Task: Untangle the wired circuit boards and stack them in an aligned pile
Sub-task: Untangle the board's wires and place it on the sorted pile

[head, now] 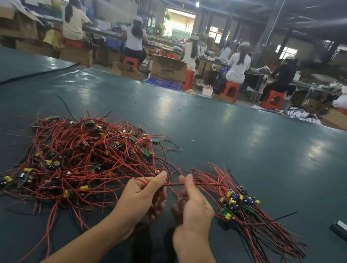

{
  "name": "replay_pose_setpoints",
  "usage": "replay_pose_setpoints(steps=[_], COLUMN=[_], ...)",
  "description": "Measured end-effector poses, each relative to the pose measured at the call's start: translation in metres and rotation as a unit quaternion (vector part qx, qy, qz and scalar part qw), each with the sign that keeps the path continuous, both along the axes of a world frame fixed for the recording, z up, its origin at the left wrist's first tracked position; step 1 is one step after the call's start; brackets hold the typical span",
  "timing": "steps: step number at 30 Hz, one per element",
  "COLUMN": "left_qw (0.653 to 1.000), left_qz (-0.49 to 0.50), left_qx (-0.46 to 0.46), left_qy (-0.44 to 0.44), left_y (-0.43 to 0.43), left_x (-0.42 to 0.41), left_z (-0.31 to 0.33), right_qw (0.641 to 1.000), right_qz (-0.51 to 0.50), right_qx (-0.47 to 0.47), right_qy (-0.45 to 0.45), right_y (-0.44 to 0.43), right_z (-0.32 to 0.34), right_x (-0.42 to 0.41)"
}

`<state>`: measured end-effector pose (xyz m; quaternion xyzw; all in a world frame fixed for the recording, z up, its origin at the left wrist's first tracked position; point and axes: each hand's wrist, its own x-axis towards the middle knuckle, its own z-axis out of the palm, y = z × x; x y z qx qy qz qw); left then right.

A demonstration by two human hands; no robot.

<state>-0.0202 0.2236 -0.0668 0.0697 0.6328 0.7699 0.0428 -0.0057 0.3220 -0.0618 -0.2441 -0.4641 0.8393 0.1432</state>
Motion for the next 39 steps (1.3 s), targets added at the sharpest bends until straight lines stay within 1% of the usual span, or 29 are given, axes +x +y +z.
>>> replay_pose_setpoints(steps=[3, 9, 13, 16, 19, 22, 24, 25, 27, 28, 29, 31, 33, 35, 37, 39], left_qw=[1.000, 1.000, 1.000, 0.998, 0.994, 0.986, 0.976, 0.969, 0.945, 0.933, 0.927, 0.933, 0.945, 0.952, 0.953, 0.953], left_qz=[0.015, 0.001, 0.014, 0.023, 0.025, 0.079, 0.096, 0.078, -0.006, -0.055, -0.100, -0.173, -0.228, -0.250, -0.256, -0.254], left_qx=[0.001, 0.009, 0.019, 0.065, 0.110, 0.144, 0.195, 0.225, 0.294, 0.311, 0.306, 0.237, 0.131, 0.042, -0.008, -0.042], left_qy=[0.002, 0.013, 0.015, -0.006, -0.012, 0.000, -0.030, -0.062, -0.140, -0.173, -0.194, -0.209, -0.196, -0.173, -0.160, -0.158], left_y=[-0.002, 0.001, -0.004, -0.006, -0.009, -0.014, -0.021, -0.025, -0.033, -0.036, -0.038, -0.038, -0.035, -0.034, -0.034, -0.033], left_x=[-0.001, -0.001, -0.005, -0.010, -0.012, -0.014, -0.018, -0.021, -0.025, -0.025, -0.024, -0.020, -0.015, -0.011, -0.011, -0.011], left_z=[0.001, -0.001, -0.004, -0.005, -0.005, -0.001, 0.002, 0.004, 0.007, 0.009, 0.010, 0.009, 0.009, 0.012, 0.012, 0.011], right_qw=[0.997, 0.990, 0.991, 0.990, 0.992, 0.995, 0.997, 0.996, 0.990, 0.989, 0.991, 0.990, 0.972, 0.946, 0.936, 0.939], right_qz=[-0.072, -0.105, -0.092, -0.102, -0.112, -0.090, -0.047, -0.023, 0.016, 0.037, 0.063, 0.134, 0.220, 0.288, 0.313, 0.312], right_qx=[-0.028, -0.088, -0.088, -0.075, -0.050, -0.027, -0.045, -0.067, -0.113, -0.115, -0.094, -0.013, 0.074, 0.145, 0.163, 0.146], right_qy=[-0.005, 0.030, 0.049, 0.057, 0.044, 0.032, 0.044, 0.055, 0.078, 0.081, 0.075, 0.052, 0.033, 0.020, 0.016, 0.012], right_y=[0.023, 0.047, 0.050, 0.048, 0.043, 0.034, 0.034, 0.037, 0.043, 0.044, 0.043, 0.034, 0.023, 0.015, 0.012, 0.012], right_z=[0.004, 0.005, 0.005, 0.005, 0.004, 0.002, 0.003, 0.003, 0.003, 0.003, 0.003, 0.001, 0.000, 0.001, 0.000, -0.003], right_x=[-0.006, -0.011, -0.009, -0.008, -0.007, -0.005, -0.002, -0.001, 0.000, 0.000, 0.000, -0.001, -0.001, 0.002, 0.004, 0.003])
